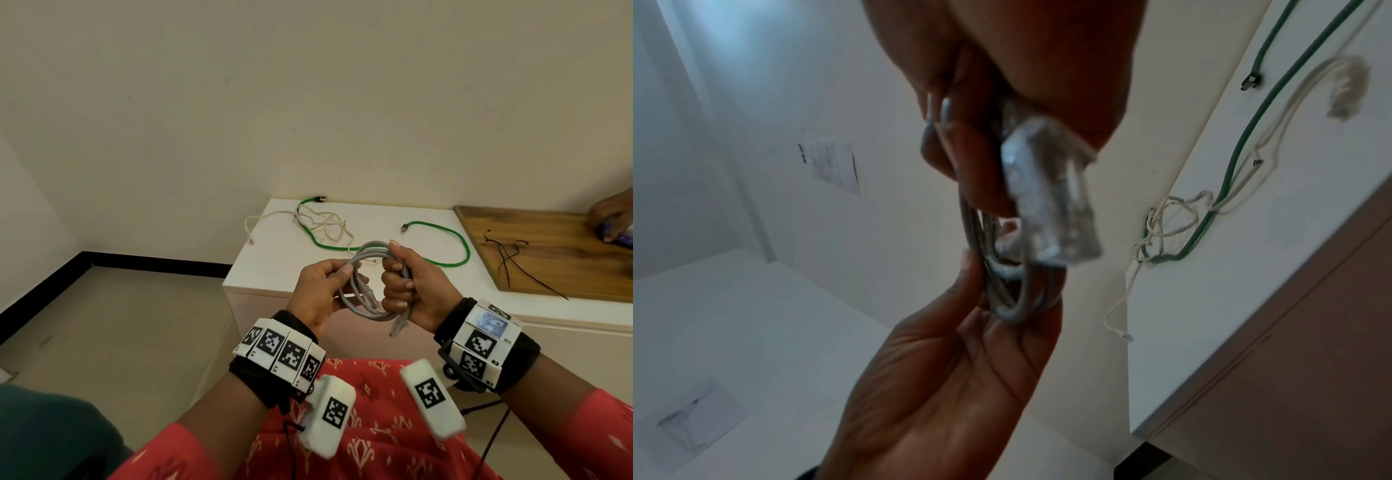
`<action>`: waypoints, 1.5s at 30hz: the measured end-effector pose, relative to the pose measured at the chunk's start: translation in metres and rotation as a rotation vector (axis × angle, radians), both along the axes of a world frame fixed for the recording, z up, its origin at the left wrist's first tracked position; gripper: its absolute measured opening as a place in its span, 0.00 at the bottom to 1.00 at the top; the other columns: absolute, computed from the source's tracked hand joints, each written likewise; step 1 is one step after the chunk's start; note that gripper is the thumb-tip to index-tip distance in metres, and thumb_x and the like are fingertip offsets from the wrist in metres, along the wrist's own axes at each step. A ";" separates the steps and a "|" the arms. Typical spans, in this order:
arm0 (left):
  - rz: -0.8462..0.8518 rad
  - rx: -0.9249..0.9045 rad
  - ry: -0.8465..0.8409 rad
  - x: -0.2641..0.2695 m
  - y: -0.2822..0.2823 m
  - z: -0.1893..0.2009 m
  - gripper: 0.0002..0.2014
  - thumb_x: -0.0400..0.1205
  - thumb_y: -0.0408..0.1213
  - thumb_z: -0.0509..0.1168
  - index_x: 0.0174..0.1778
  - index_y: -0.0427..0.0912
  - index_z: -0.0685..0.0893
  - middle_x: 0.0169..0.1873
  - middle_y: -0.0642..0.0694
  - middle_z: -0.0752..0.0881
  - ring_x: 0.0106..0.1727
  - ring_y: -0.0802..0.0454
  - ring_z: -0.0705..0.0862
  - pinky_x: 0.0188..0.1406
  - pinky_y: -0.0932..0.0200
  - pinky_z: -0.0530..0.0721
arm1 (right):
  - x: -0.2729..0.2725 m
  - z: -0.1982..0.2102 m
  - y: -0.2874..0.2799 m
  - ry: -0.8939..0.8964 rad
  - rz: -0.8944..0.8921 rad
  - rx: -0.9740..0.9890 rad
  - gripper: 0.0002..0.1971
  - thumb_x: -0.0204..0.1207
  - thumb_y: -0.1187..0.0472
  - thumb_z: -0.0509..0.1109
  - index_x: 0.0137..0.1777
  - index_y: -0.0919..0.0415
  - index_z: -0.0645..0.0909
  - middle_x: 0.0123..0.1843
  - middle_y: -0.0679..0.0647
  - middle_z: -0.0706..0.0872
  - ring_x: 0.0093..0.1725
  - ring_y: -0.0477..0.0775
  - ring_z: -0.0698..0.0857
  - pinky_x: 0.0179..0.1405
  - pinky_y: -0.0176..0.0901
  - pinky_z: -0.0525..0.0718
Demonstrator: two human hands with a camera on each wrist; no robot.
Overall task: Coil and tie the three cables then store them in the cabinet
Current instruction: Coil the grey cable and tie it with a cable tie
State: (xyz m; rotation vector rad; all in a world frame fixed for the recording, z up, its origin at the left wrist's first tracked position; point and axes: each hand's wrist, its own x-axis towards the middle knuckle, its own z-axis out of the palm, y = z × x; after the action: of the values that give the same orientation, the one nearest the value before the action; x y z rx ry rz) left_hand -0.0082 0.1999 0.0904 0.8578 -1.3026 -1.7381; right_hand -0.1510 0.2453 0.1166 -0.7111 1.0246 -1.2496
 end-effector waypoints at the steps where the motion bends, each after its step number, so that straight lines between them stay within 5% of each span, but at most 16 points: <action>1: 0.001 0.013 0.010 0.000 0.000 0.000 0.10 0.84 0.30 0.55 0.47 0.38 0.82 0.34 0.43 0.85 0.37 0.48 0.84 0.37 0.57 0.87 | 0.001 -0.001 0.000 0.017 -0.016 0.000 0.23 0.81 0.47 0.53 0.26 0.56 0.63 0.12 0.44 0.60 0.11 0.42 0.57 0.10 0.32 0.62; 7: -0.001 0.139 0.150 -0.006 0.001 -0.001 0.12 0.84 0.29 0.53 0.45 0.34 0.82 0.28 0.45 0.80 0.25 0.55 0.81 0.33 0.59 0.88 | 0.005 -0.008 -0.003 0.170 -0.140 -0.014 0.23 0.81 0.46 0.55 0.26 0.55 0.64 0.14 0.45 0.60 0.13 0.43 0.56 0.13 0.32 0.62; 11: -0.045 0.171 0.157 -0.007 0.001 -0.002 0.14 0.86 0.32 0.50 0.46 0.33 0.82 0.29 0.43 0.76 0.27 0.54 0.77 0.30 0.61 0.85 | 0.007 -0.013 -0.002 0.241 -0.206 -0.015 0.22 0.81 0.46 0.55 0.26 0.55 0.64 0.16 0.45 0.61 0.15 0.43 0.56 0.14 0.31 0.62; 17: -0.147 0.250 0.132 0.001 -0.008 0.000 0.15 0.86 0.33 0.50 0.44 0.34 0.82 0.26 0.46 0.86 0.29 0.53 0.86 0.35 0.59 0.87 | 0.007 -0.019 -0.005 0.215 -0.212 -0.010 0.22 0.80 0.46 0.57 0.26 0.56 0.64 0.18 0.47 0.63 0.15 0.44 0.58 0.15 0.33 0.64; 20: -0.174 0.260 0.116 -0.001 -0.011 0.001 0.15 0.86 0.32 0.50 0.45 0.32 0.81 0.23 0.47 0.80 0.26 0.54 0.82 0.32 0.59 0.87 | 0.005 -0.023 -0.007 0.207 -0.200 -0.001 0.22 0.80 0.46 0.57 0.27 0.56 0.64 0.19 0.48 0.65 0.14 0.44 0.60 0.15 0.34 0.66; 26: -0.054 0.220 0.043 -0.018 -0.024 -0.005 0.12 0.85 0.30 0.54 0.42 0.32 0.81 0.22 0.47 0.74 0.21 0.55 0.76 0.27 0.59 0.86 | -0.012 -0.025 -0.014 0.267 -0.078 -0.009 0.22 0.81 0.46 0.56 0.29 0.58 0.70 0.25 0.52 0.74 0.21 0.49 0.71 0.27 0.42 0.75; 32: 0.010 0.142 -0.020 -0.033 -0.044 -0.010 0.12 0.84 0.29 0.55 0.39 0.33 0.81 0.18 0.50 0.75 0.19 0.57 0.76 0.28 0.59 0.86 | -0.066 -0.029 -0.027 0.453 -0.015 0.045 0.21 0.82 0.50 0.54 0.43 0.65 0.80 0.37 0.58 0.83 0.37 0.55 0.81 0.42 0.44 0.84; 37: 0.029 0.118 -0.058 -0.040 -0.066 -0.020 0.12 0.84 0.29 0.56 0.39 0.33 0.82 0.20 0.48 0.75 0.19 0.56 0.76 0.30 0.58 0.86 | -0.162 -0.047 -0.056 0.813 -0.192 0.229 0.09 0.78 0.65 0.65 0.37 0.65 0.78 0.34 0.60 0.80 0.30 0.54 0.79 0.27 0.36 0.83; 42: 0.036 0.114 -0.096 -0.048 -0.089 -0.037 0.12 0.84 0.29 0.56 0.40 0.34 0.83 0.19 0.49 0.76 0.20 0.56 0.77 0.31 0.58 0.87 | -0.252 -0.059 -0.095 1.373 -0.329 0.426 0.11 0.75 0.70 0.65 0.31 0.67 0.77 0.36 0.67 0.81 0.34 0.60 0.78 0.34 0.45 0.73; 45: 0.031 0.123 -0.110 -0.053 -0.103 -0.048 0.12 0.84 0.29 0.56 0.40 0.34 0.83 0.22 0.47 0.75 0.21 0.54 0.77 0.31 0.58 0.87 | -0.288 -0.061 -0.118 1.649 -0.299 0.562 0.07 0.75 0.69 0.64 0.42 0.71 0.82 0.40 0.66 0.82 0.42 0.64 0.80 0.39 0.45 0.73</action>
State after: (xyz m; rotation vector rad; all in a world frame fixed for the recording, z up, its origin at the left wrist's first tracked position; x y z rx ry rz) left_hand -0.0617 0.0970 0.0422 1.0514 -1.2562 -1.7825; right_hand -0.4394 0.1275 0.0559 -1.1249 2.7370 -0.2845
